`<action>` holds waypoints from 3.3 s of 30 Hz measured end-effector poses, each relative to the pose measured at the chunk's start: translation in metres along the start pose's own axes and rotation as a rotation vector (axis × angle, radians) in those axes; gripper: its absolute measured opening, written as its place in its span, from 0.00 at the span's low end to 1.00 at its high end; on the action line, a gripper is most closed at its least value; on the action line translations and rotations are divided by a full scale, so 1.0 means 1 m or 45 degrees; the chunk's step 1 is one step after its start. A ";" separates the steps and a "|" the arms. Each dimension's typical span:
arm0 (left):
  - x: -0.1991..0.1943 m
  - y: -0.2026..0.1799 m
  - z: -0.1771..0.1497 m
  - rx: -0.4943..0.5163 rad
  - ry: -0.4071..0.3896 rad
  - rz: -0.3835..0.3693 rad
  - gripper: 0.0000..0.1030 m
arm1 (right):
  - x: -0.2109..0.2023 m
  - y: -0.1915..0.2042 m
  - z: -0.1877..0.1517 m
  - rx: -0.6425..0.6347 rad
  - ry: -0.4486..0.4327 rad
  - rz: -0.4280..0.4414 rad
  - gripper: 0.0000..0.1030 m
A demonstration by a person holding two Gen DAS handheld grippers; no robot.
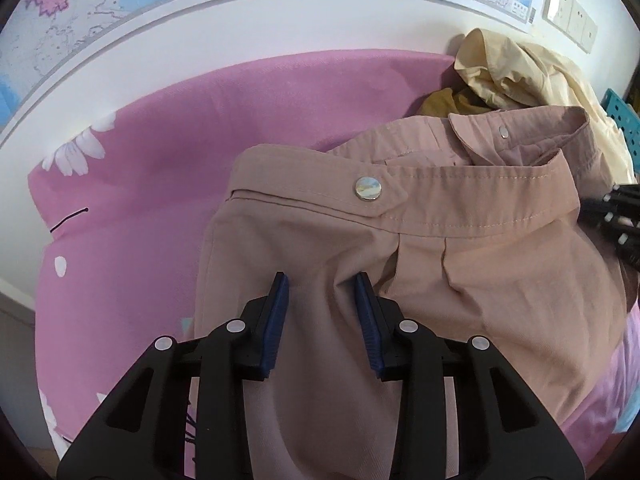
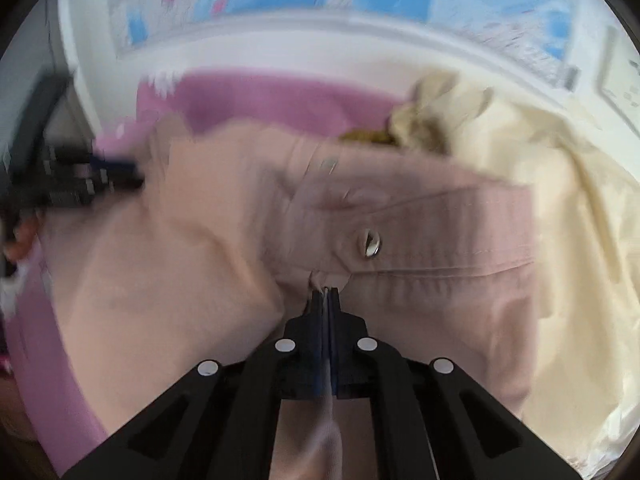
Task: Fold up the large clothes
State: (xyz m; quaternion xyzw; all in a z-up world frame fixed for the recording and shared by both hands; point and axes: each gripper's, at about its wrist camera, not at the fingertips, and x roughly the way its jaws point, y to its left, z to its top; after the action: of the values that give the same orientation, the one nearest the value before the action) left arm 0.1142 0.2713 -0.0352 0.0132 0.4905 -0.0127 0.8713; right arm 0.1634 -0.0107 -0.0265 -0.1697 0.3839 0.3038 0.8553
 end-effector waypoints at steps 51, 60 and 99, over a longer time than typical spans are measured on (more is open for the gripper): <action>-0.049 0.016 -0.146 -0.408 0.008 -0.538 0.79 | -0.069 -0.033 -0.185 1.060 -0.099 0.635 0.84; -0.032 0.014 -0.124 -0.546 -0.014 -0.596 0.86 | -0.049 -0.022 -0.155 1.148 -0.170 0.435 0.88; -0.026 0.024 -0.066 -0.630 -0.111 -0.660 0.15 | -0.030 0.000 -0.073 0.999 -0.395 0.581 0.11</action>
State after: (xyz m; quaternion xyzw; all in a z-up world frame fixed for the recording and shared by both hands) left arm 0.0457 0.2983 -0.0469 -0.3234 0.4281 -0.1146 0.8361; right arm 0.1071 -0.0606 -0.0515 0.3018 0.3649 0.3375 0.8135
